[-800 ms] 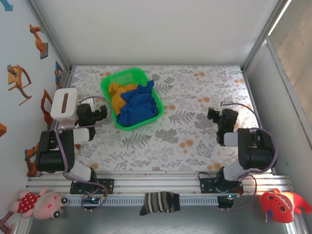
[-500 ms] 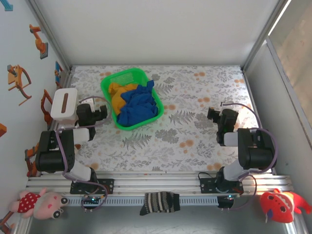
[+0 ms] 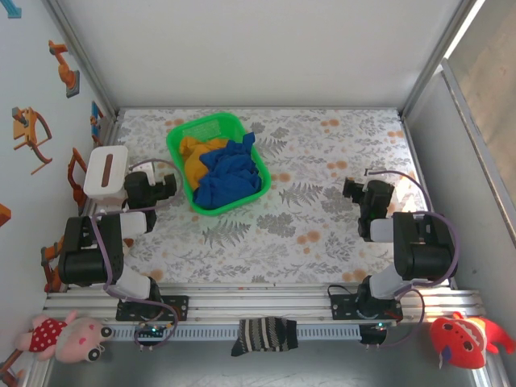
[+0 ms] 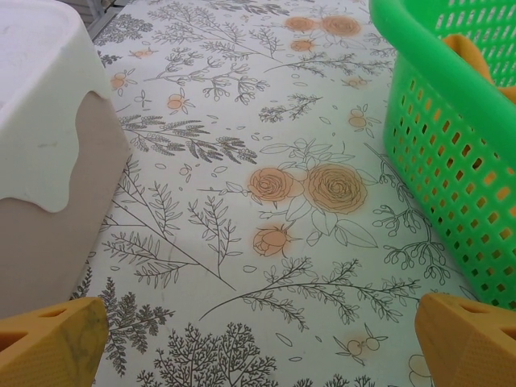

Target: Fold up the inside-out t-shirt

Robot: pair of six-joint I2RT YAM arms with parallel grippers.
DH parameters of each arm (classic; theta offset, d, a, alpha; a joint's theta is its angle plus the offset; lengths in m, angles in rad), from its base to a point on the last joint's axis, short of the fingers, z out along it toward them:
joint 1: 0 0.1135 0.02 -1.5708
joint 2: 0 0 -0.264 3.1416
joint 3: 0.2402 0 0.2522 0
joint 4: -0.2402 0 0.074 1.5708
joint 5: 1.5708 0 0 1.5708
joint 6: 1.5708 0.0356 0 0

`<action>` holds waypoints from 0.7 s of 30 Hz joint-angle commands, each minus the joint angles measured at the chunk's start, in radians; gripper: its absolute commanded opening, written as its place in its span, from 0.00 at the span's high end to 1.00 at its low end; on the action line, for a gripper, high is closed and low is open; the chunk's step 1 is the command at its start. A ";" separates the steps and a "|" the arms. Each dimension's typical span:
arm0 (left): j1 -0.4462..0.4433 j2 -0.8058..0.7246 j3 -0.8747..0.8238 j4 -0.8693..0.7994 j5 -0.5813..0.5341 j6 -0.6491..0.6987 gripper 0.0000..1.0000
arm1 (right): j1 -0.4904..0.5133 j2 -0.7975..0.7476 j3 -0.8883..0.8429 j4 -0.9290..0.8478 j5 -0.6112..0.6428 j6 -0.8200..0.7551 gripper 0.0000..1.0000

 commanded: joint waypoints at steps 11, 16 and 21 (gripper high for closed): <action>0.006 -0.009 0.008 0.008 0.029 0.001 0.03 | 0.005 -0.005 0.012 0.035 0.008 0.005 0.01; 0.015 -0.052 0.086 -0.166 -0.040 -0.041 0.03 | 0.087 -0.139 0.099 -0.214 0.059 -0.080 0.01; 0.043 -0.122 0.260 -0.448 -0.104 -0.126 0.03 | 0.109 -0.196 0.449 -0.711 0.080 0.187 0.01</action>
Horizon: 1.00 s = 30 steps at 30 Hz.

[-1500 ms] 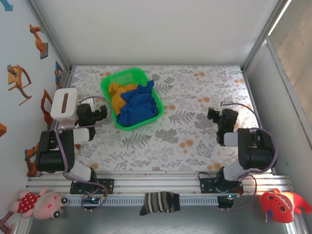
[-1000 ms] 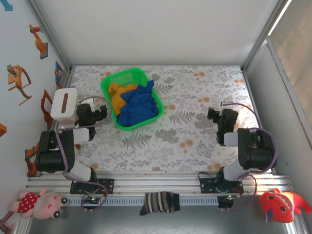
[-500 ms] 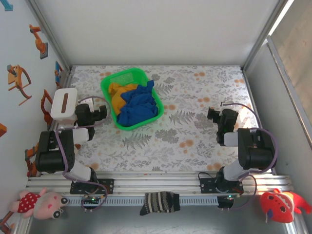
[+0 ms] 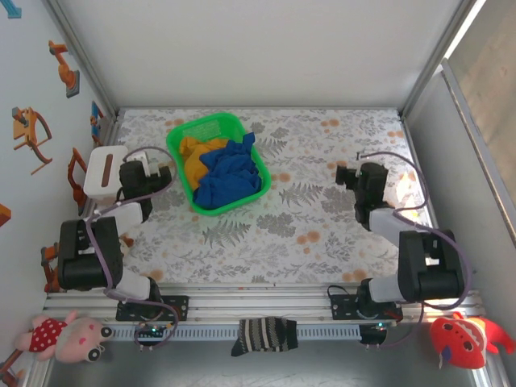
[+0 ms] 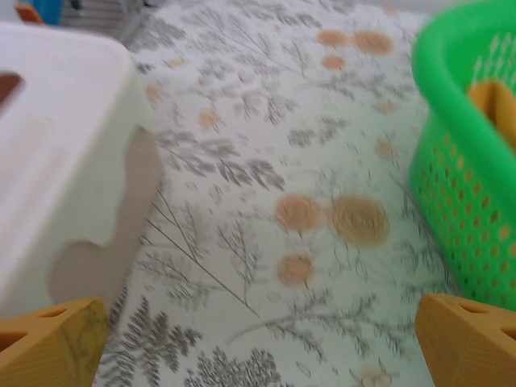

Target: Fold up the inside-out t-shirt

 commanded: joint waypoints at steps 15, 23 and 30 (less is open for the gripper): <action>-0.021 0.044 0.424 -0.618 0.372 -0.372 0.03 | 0.249 0.499 0.987 -0.880 -0.457 0.288 0.07; -0.082 0.120 0.464 -0.613 0.408 -0.415 0.03 | 0.395 0.708 1.177 -1.020 -0.399 0.261 0.08; -0.087 0.046 0.402 -0.610 0.394 -0.468 0.03 | 0.465 0.919 1.378 -1.115 -0.329 0.281 0.10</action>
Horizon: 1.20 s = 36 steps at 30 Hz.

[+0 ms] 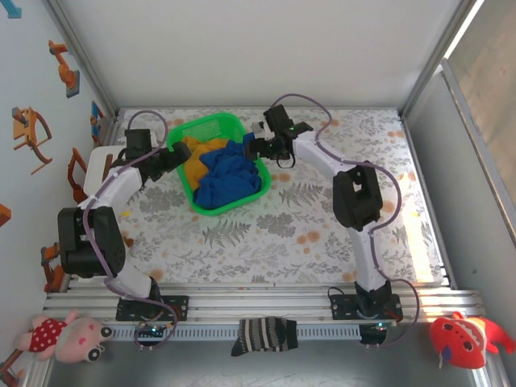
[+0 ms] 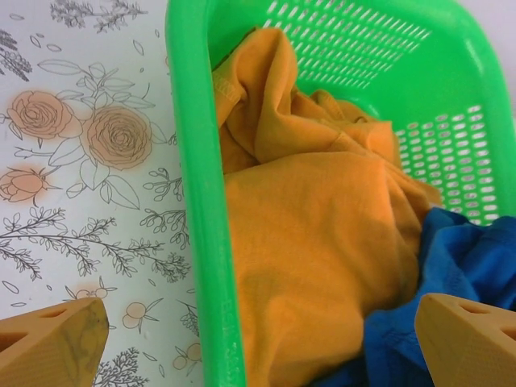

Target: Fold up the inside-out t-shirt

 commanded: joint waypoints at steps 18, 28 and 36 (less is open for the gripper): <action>-0.006 -0.305 -0.145 -0.058 0.056 -0.042 0.03 | -0.294 -0.215 -0.297 -0.021 0.381 -0.093 0.50; -0.008 -0.353 -0.146 -0.063 0.115 -0.058 0.03 | -0.550 -0.456 -0.329 -0.061 0.243 -0.127 0.23; -0.008 -0.345 -0.146 -0.063 0.120 -0.063 0.03 | -0.235 -0.436 -0.223 -0.021 0.128 0.003 0.26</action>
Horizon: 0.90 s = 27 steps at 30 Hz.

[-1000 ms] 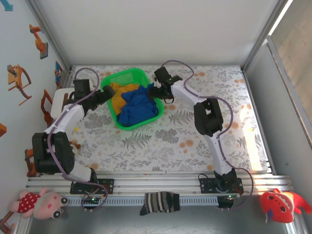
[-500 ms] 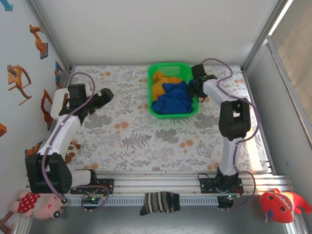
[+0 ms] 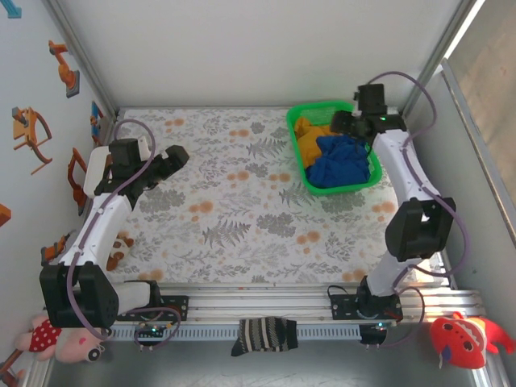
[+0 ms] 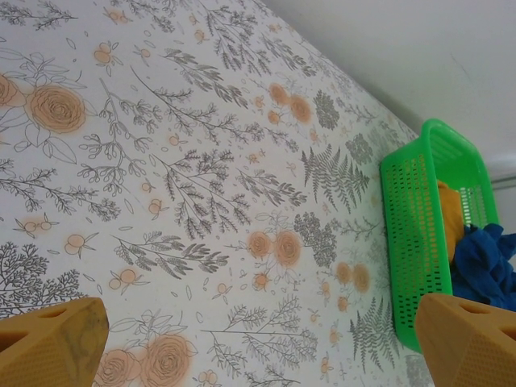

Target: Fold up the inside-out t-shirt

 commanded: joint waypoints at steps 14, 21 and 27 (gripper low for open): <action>-0.026 -0.016 -0.037 -0.024 0.004 -0.041 0.03 | 0.405 0.639 0.511 0.003 0.329 0.417 0.29; -0.028 -0.076 -0.083 -0.049 -0.006 -0.029 0.03 | 0.317 0.608 0.452 0.001 0.429 0.424 0.29; -0.026 -0.110 -0.095 -0.082 -0.019 -0.005 0.03 | 0.197 0.522 0.310 0.024 0.419 0.391 0.29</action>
